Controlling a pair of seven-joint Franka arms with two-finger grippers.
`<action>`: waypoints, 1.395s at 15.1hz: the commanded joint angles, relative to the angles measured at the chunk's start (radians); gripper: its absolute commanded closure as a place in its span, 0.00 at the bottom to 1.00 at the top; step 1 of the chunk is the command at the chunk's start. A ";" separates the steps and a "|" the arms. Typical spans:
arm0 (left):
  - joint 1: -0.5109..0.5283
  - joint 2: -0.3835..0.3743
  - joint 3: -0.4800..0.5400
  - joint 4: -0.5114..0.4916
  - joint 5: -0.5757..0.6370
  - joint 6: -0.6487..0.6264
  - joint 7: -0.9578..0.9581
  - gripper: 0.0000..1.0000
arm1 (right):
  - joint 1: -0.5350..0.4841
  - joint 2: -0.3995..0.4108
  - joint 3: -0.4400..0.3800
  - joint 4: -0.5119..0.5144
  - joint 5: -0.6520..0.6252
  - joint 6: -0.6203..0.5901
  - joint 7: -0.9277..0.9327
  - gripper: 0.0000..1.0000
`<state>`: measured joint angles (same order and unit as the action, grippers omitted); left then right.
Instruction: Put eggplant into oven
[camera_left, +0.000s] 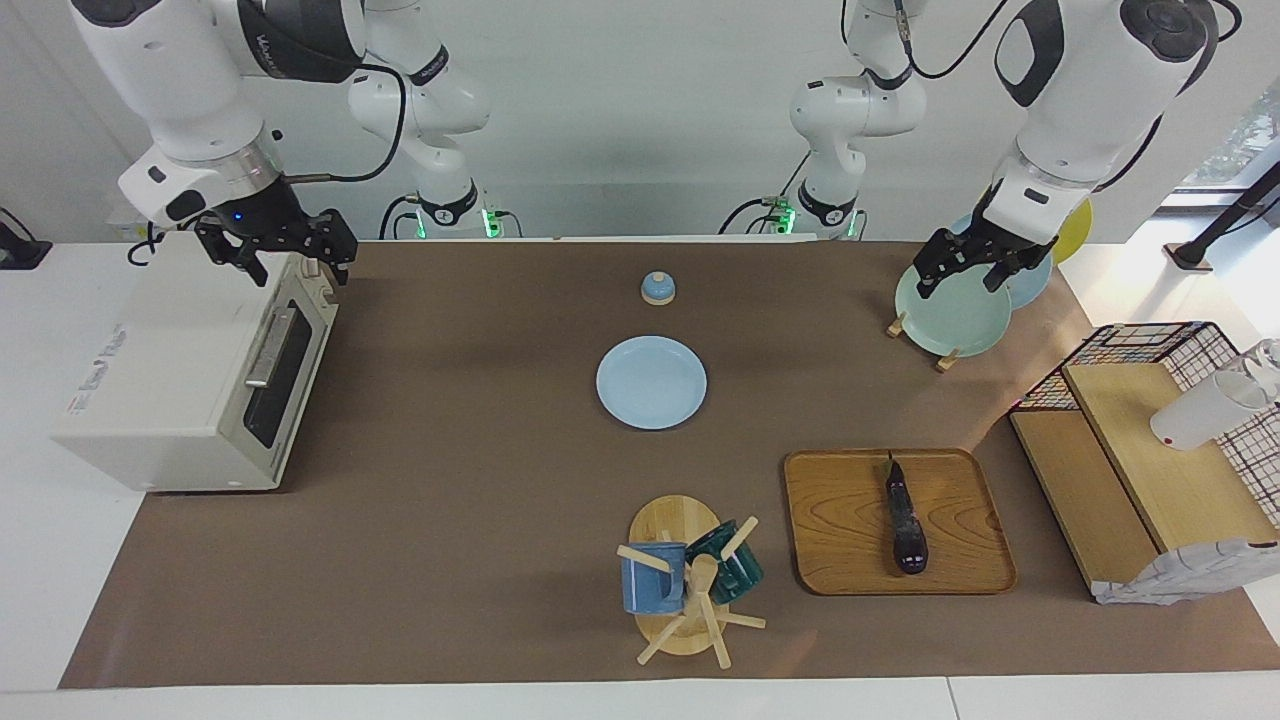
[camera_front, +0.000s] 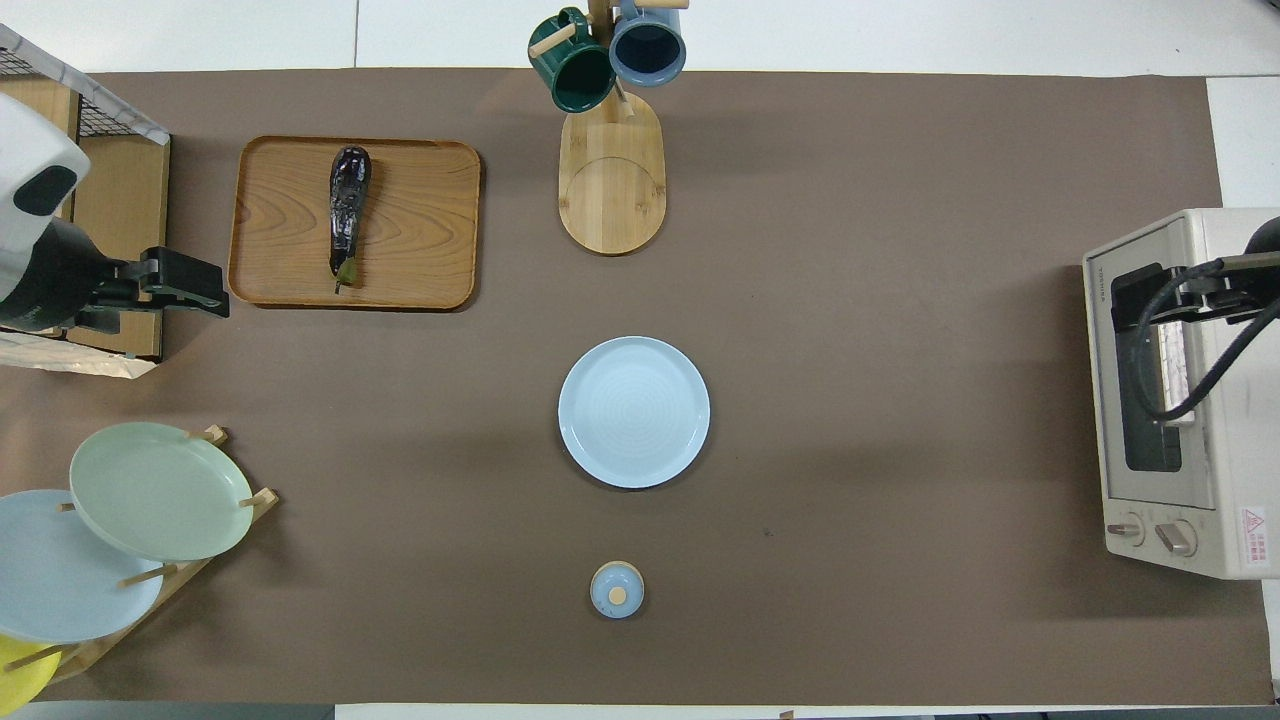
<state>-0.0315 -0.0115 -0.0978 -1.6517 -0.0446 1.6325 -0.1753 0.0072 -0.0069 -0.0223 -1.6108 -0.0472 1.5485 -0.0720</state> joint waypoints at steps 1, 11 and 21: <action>0.013 0.013 -0.007 0.010 0.000 0.033 0.008 0.00 | -0.007 -0.024 0.007 -0.037 -0.006 0.024 -0.077 0.92; 0.008 0.290 -0.007 0.142 0.008 0.144 0.026 0.00 | -0.026 -0.076 0.001 -0.210 -0.130 0.172 0.132 1.00; 0.002 0.562 -0.007 0.148 0.037 0.469 0.164 0.00 | -0.055 -0.008 0.001 -0.366 -0.330 0.355 0.138 1.00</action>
<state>-0.0306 0.4951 -0.1001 -1.5378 -0.0251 2.0606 -0.0432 -0.0338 -0.0072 -0.0321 -1.9338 -0.3377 1.8705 0.0521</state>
